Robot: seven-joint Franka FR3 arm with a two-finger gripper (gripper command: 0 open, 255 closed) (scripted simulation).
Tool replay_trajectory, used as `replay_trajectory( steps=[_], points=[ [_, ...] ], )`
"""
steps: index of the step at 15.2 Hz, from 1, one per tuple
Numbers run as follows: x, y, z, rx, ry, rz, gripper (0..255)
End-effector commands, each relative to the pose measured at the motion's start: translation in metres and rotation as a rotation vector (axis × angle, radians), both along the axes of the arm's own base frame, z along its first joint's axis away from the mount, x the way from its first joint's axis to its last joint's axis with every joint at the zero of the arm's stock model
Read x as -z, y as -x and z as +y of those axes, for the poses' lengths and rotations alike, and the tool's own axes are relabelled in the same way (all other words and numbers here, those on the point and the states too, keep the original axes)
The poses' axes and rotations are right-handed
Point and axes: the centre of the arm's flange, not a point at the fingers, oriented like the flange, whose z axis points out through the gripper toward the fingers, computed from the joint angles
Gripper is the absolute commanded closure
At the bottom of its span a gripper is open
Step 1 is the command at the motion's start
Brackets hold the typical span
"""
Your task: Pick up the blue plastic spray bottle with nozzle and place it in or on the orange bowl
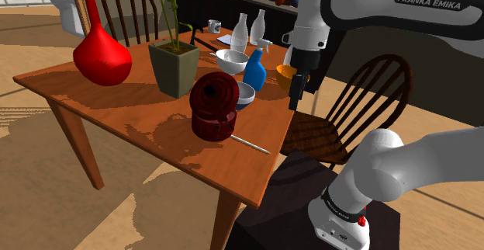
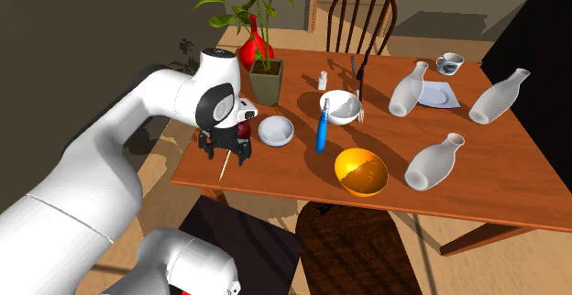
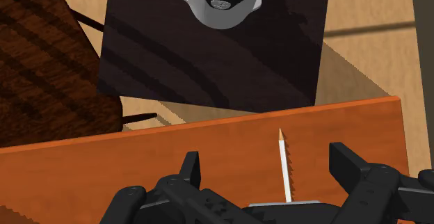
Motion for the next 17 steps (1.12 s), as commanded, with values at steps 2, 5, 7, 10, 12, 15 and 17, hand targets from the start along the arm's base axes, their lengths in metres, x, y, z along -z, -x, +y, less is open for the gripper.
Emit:
replay_trajectory(
  steps=[2, 5, 7, 10, 12, 15, 17],
  points=[
    [0.003, -0.005, -0.009, -0.001, -0.001, -0.022, 0],
    [0.012, -0.022, -0.037, -0.002, -0.004, -0.088, 0],
    [0.018, -0.033, -0.056, -0.004, -0.006, -0.132, 0],
    [0.025, -0.05, -0.084, -0.005, -0.009, -0.198, 0],
    [0.029, -0.062, -0.103, -0.006, -0.011, -0.242, 0],
    [0.035, -0.08, -0.13, -0.008, -0.015, -0.309, 0],
    [0.038, -0.092, -0.149, -0.009, -0.017, -0.353, 0]
  ],
)
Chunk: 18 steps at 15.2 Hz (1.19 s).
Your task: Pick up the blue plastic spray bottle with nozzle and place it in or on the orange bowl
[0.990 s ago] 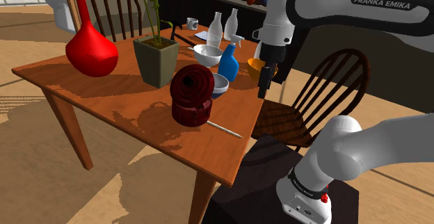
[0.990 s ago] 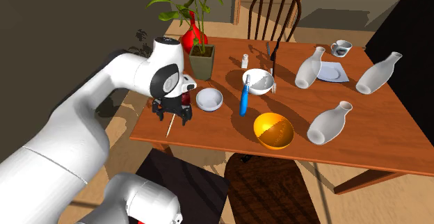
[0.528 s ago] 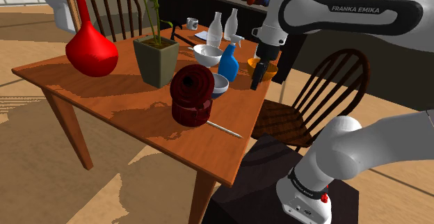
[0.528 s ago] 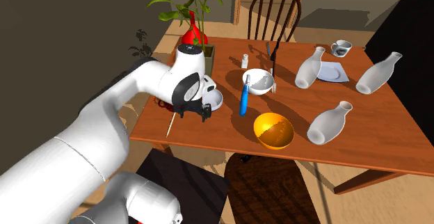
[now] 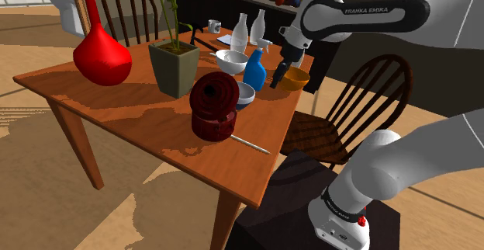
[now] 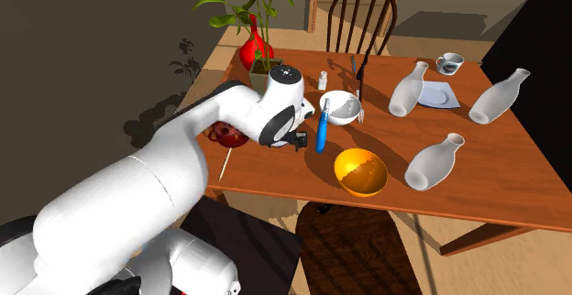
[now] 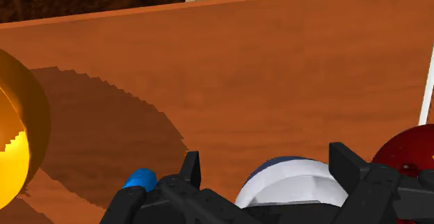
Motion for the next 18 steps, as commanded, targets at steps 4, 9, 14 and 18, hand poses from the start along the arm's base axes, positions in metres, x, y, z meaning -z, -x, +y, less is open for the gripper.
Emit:
replay_trajectory(
  steps=[4, 9, 14, 18],
  points=[
    [0.008, -0.032, -0.049, -0.003, -0.003, -0.113, 0],
    [0.011, -0.063, -0.095, -0.006, -0.008, -0.223, 0],
    [0.026, -0.08, -0.109, -0.007, -0.01, -0.261, 0],
    [0.045, -0.088, -0.108, -0.007, -0.01, -0.261, 0]
  ],
)
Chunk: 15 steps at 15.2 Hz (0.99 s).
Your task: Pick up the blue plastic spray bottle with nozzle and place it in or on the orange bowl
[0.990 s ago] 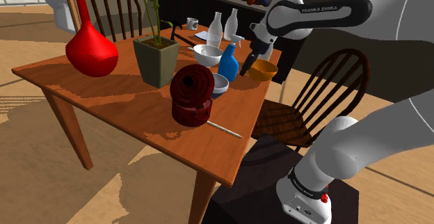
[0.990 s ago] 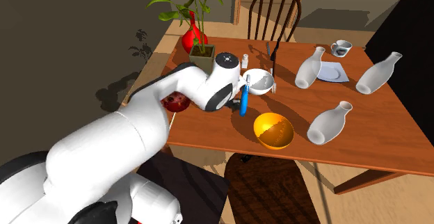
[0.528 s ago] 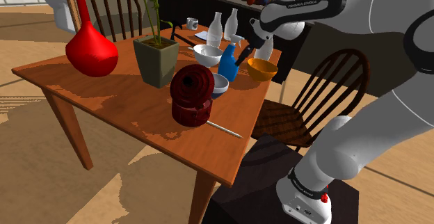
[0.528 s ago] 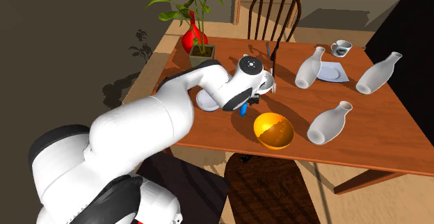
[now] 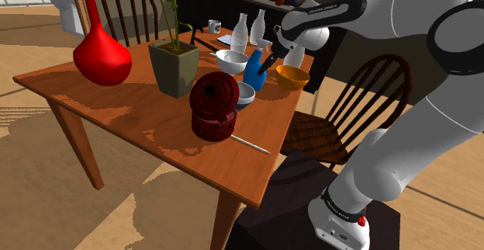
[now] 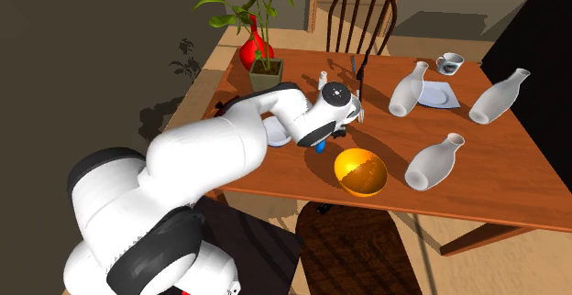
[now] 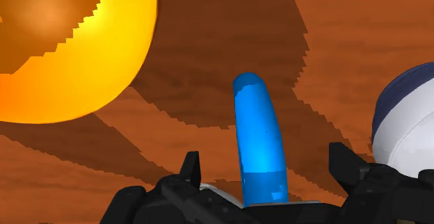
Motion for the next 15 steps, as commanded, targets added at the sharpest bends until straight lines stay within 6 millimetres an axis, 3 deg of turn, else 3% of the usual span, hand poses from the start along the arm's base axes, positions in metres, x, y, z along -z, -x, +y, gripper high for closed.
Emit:
replay_trajectory(
  steps=[1, 8, 9, 15],
  points=[
    [0.0085, -0.0035, 0.0, 0.0, 0.0, -0.001, 0],
    [0.0084, -0.0035, 0.0, 0.0, 0.0, 0.0, 0],
    [0.0084, -0.0035, 0.0, 0.0, 0.0, 0.0, 255],
    [0.0085, -0.0035, -0.0001, 0.0, 0.0, 0.0, 255]
  ],
)
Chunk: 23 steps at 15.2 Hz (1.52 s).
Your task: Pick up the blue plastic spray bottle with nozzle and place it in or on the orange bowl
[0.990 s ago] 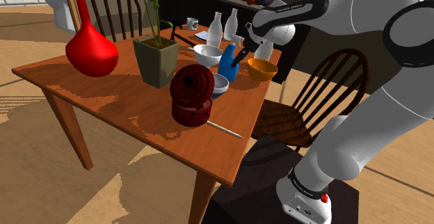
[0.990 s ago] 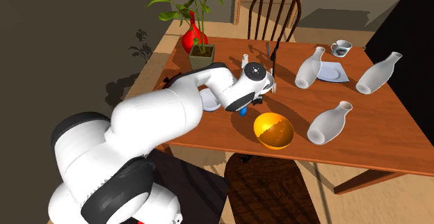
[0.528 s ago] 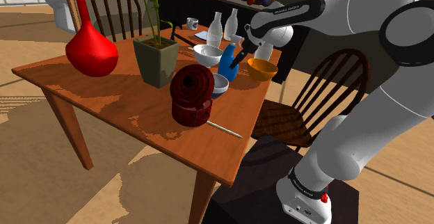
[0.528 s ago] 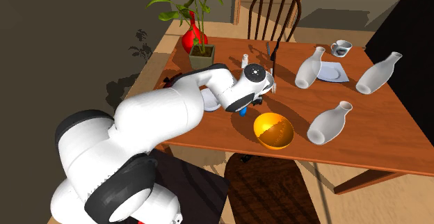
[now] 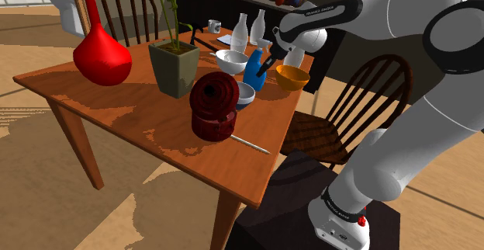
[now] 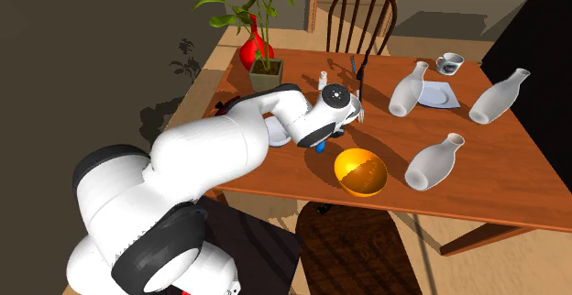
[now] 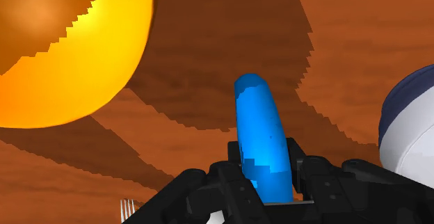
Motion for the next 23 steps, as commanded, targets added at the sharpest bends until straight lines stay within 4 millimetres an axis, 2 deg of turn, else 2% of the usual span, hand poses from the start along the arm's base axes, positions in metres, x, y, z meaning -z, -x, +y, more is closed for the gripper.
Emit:
replay_trajectory(
  steps=[1, 3, 23],
  points=[
    [0.0, 0.0, 0.0, 0.0, 0.0, 0.0, 255],
    [0.0, 0.0, 0.0, 0.0, 0.0, 0.0, 255],
    [-0.106, 0.0, 0.0, 0.0, 0.0, 0.0, 255]
  ],
)
